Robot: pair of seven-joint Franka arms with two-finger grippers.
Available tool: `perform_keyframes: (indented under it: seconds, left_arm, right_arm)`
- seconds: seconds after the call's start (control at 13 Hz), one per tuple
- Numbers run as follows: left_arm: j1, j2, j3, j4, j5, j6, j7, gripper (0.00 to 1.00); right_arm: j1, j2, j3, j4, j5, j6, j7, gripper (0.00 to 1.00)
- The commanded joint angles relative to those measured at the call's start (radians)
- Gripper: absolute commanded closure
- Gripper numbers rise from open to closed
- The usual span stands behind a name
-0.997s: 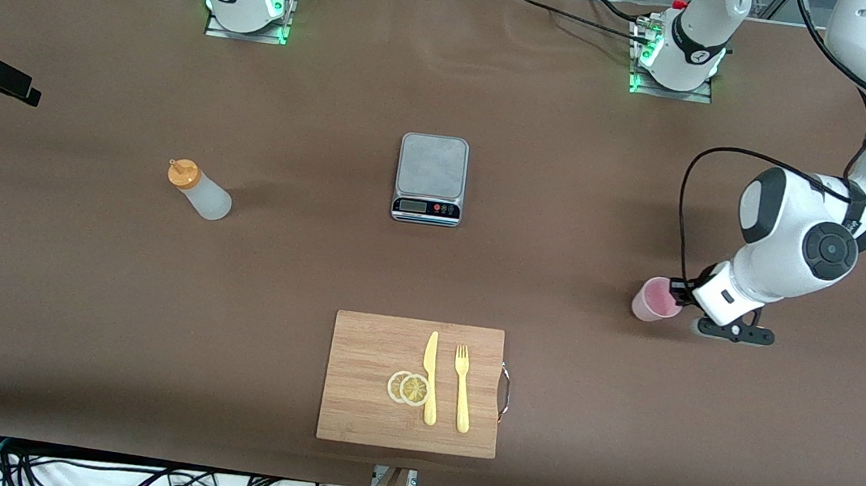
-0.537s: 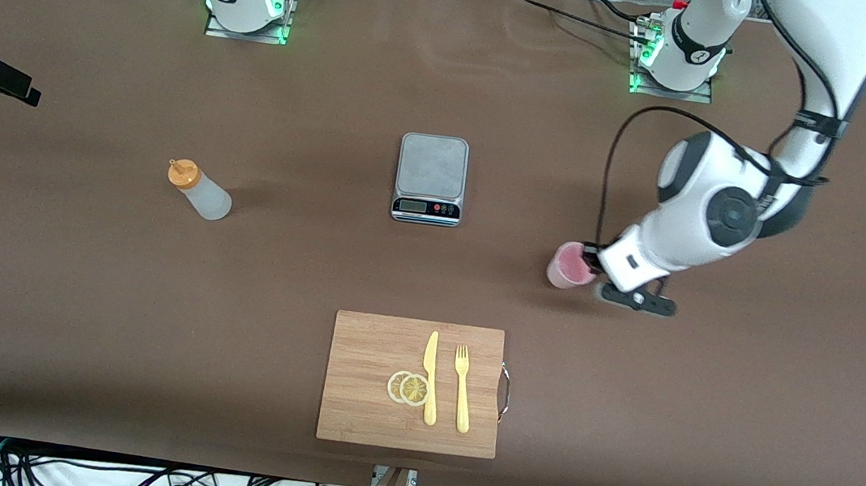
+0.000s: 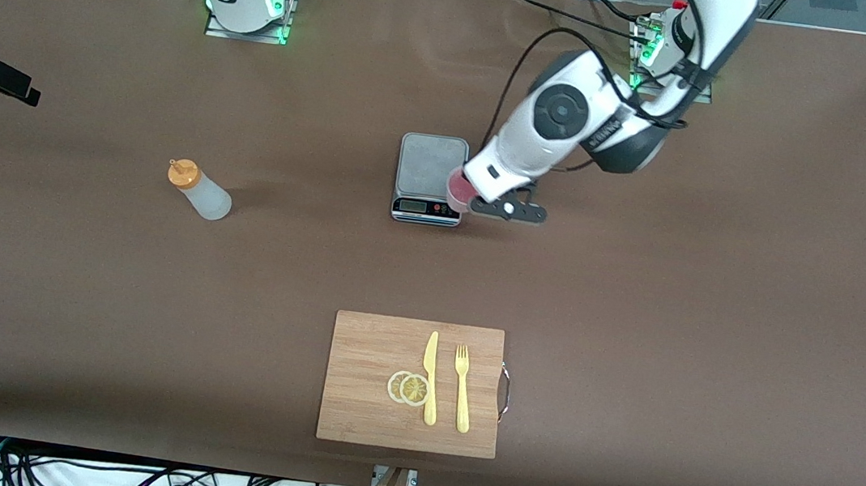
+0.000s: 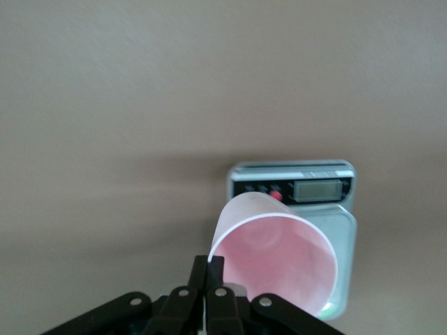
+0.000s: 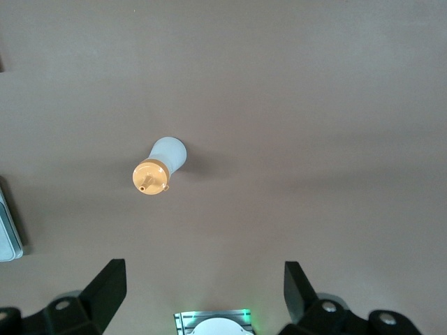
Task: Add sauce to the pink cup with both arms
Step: 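Carry the pink cup with the left gripper onto the scale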
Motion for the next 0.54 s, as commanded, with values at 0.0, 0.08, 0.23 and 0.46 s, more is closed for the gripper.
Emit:
perform_keyframes:
  seconds: [0.0,0.08,0.23,0.46]
  left_arm:
    - [-0.071,0.048,0.013,0.054,-0.019,-0.005,-0.063,1.00]
    - [-0.088,0.052,0.013,0.054,-0.024,-0.003,-0.069,1.00]
    - [-0.116,0.060,0.015,0.051,-0.022,0.033,-0.114,1.00]
    - [-0.146,0.092,0.015,0.043,-0.012,0.083,-0.160,1.00]
  right_arm:
    - [-0.007,0.009,0.001,0.027,0.009,-0.022,-0.009,0.00]
    - [-0.007,0.009,0.003,0.027,0.009,-0.022,-0.009,0.00]
    - [-0.007,0.009,0.001,0.027,0.009,-0.022,-0.009,0.00]
    - [-0.007,0.009,0.003,0.027,0.008,-0.020,-0.009,0.00]
